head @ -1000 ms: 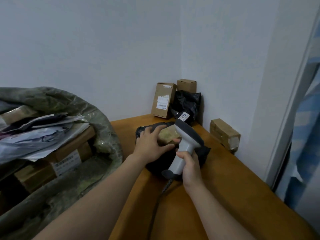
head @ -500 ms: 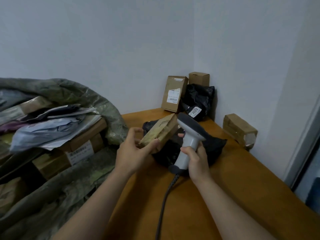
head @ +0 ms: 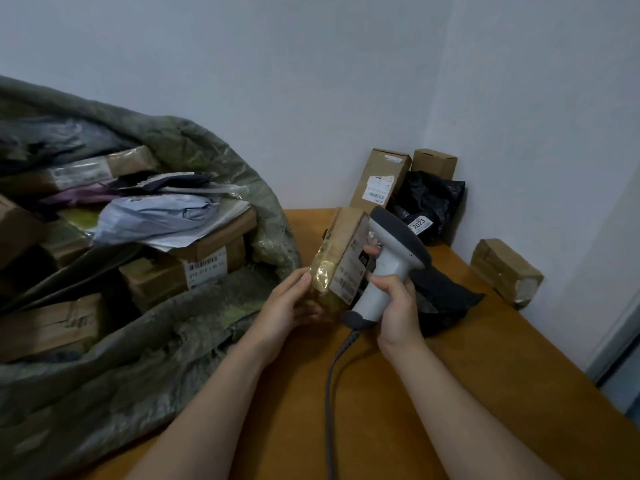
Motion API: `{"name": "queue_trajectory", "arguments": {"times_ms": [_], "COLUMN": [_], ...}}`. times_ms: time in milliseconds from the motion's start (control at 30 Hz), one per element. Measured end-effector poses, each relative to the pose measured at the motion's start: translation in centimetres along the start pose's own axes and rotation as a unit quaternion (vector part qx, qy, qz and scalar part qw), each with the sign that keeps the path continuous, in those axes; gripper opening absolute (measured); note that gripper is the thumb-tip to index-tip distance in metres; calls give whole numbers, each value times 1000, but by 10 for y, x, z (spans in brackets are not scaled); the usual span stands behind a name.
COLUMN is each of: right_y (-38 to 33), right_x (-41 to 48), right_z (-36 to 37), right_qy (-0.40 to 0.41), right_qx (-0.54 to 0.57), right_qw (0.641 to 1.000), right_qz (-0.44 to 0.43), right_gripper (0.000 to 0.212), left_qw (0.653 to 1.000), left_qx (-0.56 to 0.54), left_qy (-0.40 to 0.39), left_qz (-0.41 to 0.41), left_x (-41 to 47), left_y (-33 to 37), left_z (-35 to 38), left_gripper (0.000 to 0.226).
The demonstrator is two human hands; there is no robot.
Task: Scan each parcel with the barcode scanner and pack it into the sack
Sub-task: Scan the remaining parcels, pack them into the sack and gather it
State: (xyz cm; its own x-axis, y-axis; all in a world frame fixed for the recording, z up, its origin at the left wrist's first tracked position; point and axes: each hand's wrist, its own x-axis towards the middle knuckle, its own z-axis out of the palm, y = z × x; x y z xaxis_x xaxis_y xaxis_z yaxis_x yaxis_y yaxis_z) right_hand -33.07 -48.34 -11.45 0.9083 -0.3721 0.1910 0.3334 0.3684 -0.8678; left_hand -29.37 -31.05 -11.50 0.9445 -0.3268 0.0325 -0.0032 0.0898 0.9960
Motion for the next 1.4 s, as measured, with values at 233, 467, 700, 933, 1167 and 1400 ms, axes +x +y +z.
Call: {"name": "queue_trajectory", "arguments": {"times_ms": [233,467,700,933,1167,1400], "right_y": [18,24,25,25,7,5], "right_x": [-6,1,-1,-3,-6,-5], "right_z": [21,13,12,6,1,-1], "right_qy": [-36,-55,-92,-97,40,-68], "right_qx": [41,29,31,3,-49,-25], "right_qw": [998,997,994,994,997,995], "right_qz": [-41,-50,-50,-48,-38,-66], "right_gripper": [46,63,57,53,34,41], "left_qw": [976,983,929,907,944,958], "left_qx": [145,117,315,363,204,185], "left_qy": [117,105,168,191,172,85], "left_qz": [112,91,100,92,193,200], "left_x": [3,-2,2,0,-5,-4], "left_y": [-5,2,-2,1,6,11], "left_z": [-6,-7,-13,-13,-20,-27], "left_gripper": [51,52,120,124,89,81]}}
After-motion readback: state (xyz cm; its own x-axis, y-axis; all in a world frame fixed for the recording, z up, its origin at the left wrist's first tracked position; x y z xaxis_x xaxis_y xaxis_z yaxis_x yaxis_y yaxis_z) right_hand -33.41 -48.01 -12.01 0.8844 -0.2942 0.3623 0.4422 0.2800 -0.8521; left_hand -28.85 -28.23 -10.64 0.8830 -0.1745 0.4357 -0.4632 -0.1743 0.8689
